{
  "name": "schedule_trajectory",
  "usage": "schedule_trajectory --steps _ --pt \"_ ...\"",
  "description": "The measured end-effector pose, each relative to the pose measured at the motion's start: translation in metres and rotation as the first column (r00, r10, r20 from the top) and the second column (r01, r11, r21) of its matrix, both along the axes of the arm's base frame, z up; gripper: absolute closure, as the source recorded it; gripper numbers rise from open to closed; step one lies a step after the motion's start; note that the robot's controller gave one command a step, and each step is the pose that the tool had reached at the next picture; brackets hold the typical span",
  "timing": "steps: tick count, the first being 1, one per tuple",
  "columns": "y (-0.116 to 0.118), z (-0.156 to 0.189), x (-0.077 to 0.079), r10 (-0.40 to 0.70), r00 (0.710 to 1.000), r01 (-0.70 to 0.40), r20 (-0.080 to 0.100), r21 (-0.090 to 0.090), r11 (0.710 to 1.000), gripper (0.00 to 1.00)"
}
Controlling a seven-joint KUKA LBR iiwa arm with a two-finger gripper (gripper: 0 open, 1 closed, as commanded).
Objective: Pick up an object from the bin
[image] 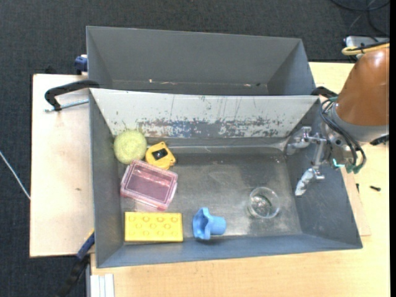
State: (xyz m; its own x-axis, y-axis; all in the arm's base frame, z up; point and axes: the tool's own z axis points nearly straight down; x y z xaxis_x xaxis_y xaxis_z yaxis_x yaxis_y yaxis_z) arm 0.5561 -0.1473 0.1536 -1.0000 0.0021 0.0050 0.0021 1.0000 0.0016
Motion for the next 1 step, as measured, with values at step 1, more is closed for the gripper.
schedule_trajectory --steps 1 --pt "0.0004 0.004 0.002 0.002 1.0 -0.002 0.007 -0.002 1.0 0.0"
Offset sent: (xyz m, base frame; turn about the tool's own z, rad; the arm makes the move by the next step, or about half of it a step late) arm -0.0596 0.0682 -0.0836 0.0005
